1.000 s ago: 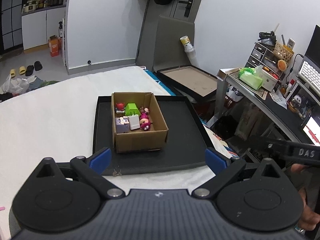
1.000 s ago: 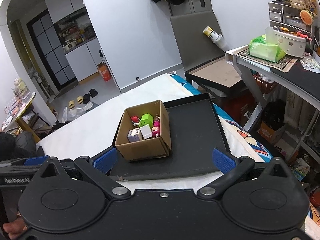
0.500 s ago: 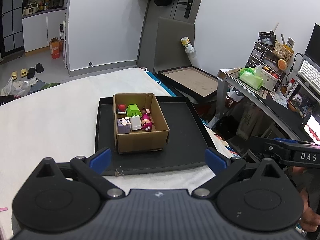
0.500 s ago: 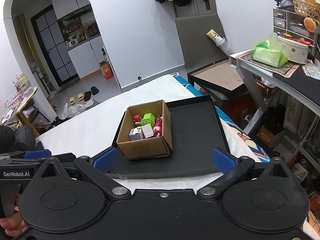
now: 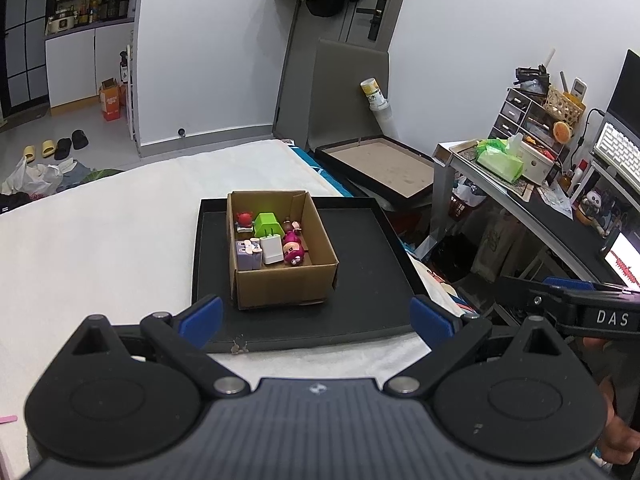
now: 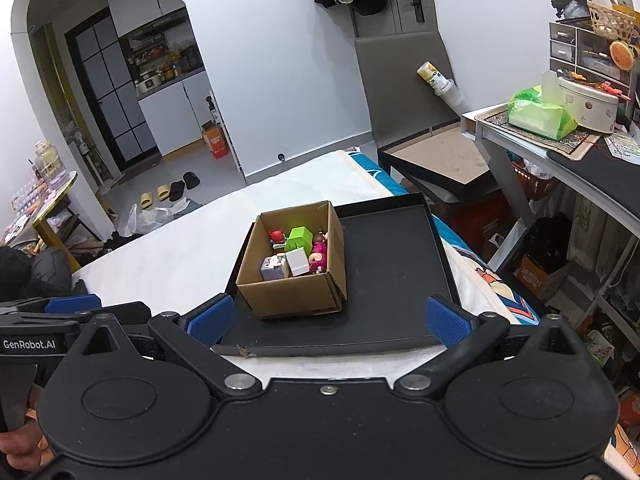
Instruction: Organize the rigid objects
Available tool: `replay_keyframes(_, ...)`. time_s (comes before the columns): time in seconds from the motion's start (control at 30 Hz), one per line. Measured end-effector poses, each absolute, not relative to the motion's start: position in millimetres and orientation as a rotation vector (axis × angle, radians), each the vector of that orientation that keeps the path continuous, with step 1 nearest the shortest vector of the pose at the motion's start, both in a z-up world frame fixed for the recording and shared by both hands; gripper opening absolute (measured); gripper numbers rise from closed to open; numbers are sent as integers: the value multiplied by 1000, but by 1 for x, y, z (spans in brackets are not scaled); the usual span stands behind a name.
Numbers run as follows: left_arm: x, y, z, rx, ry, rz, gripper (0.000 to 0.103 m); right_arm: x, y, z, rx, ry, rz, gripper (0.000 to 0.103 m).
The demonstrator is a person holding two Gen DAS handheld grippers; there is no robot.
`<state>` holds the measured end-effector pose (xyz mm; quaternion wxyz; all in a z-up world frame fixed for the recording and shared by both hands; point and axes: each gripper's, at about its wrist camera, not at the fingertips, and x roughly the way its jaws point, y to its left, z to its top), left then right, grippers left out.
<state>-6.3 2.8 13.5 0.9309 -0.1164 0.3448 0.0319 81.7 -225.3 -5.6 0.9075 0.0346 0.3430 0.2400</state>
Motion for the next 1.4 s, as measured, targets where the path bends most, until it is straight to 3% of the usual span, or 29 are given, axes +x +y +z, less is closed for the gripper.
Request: replay_keyframes(1.4, -6, 4, 11, -240, 709, 66, 99, 76, -220, -8, 41, 708, 491, 103)
